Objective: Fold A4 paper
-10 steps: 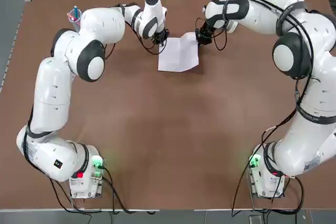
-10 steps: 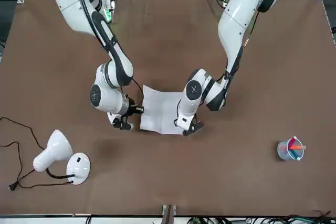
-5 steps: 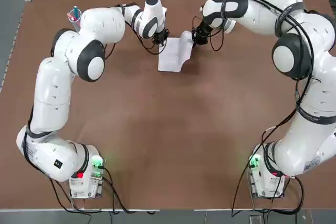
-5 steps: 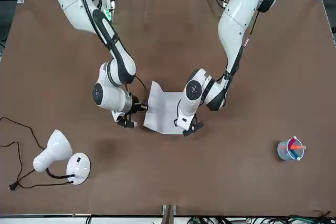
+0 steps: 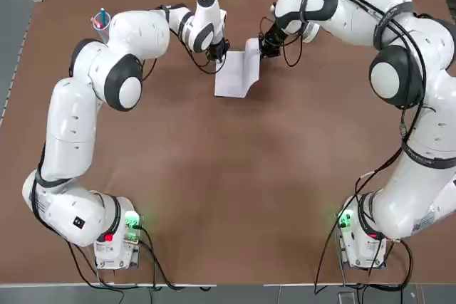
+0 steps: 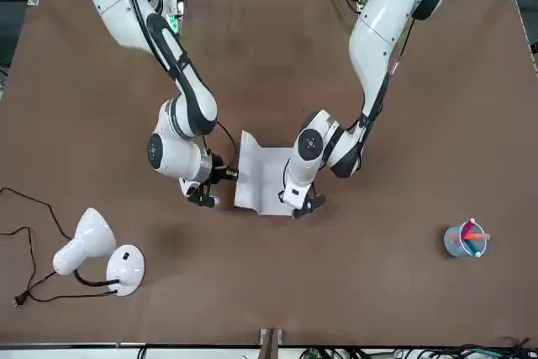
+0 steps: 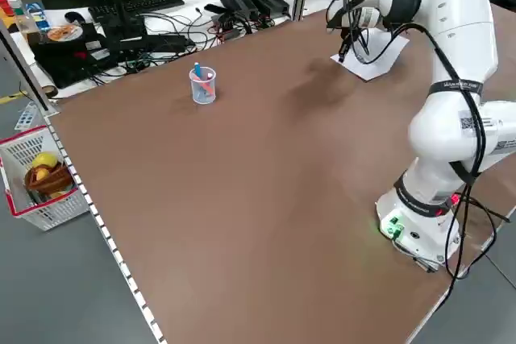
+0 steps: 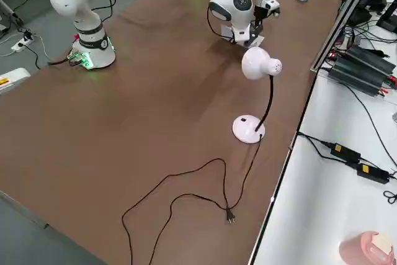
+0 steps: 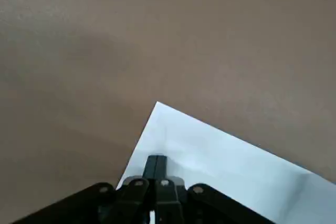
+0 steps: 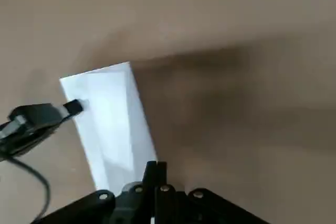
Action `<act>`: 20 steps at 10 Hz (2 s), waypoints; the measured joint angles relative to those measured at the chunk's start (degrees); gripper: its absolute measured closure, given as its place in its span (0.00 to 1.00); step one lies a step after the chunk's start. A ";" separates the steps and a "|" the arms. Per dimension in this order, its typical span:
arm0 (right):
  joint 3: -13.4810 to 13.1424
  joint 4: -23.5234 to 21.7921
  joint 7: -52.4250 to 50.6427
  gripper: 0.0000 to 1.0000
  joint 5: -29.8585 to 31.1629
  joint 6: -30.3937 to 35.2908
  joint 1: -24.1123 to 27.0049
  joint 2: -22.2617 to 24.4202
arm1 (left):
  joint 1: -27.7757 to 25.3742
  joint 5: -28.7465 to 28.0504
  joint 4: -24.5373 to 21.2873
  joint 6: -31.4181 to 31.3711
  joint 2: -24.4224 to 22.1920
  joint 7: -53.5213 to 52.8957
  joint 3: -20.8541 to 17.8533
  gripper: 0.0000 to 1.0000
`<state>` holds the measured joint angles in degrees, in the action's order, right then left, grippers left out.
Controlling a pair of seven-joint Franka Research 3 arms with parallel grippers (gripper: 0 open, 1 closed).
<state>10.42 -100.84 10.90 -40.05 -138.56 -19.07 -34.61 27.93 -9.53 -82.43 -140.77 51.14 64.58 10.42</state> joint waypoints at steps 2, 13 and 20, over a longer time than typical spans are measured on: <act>0.60 0.62 0.01 0.97 -0.95 0.01 -0.02 0.01 | 0.00 0.00 0.00 0.00 0.00 0.00 0.00 0.99; 2.06 2.27 0.03 0.97 -6.77 -5.71 -5.61 -1.86 | 0.00 -0.03 -0.01 -0.03 0.00 0.00 0.00 0.99; 1.31 2.50 -0.26 0.97 -6.77 -6.02 -6.15 -4.11 | -0.02 -0.66 -0.04 -0.14 -0.01 -3.40 0.11 0.99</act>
<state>11.73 -98.34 10.64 -46.81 -144.58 -25.22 -38.72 27.91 -10.20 -82.46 -140.91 51.13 61.18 10.53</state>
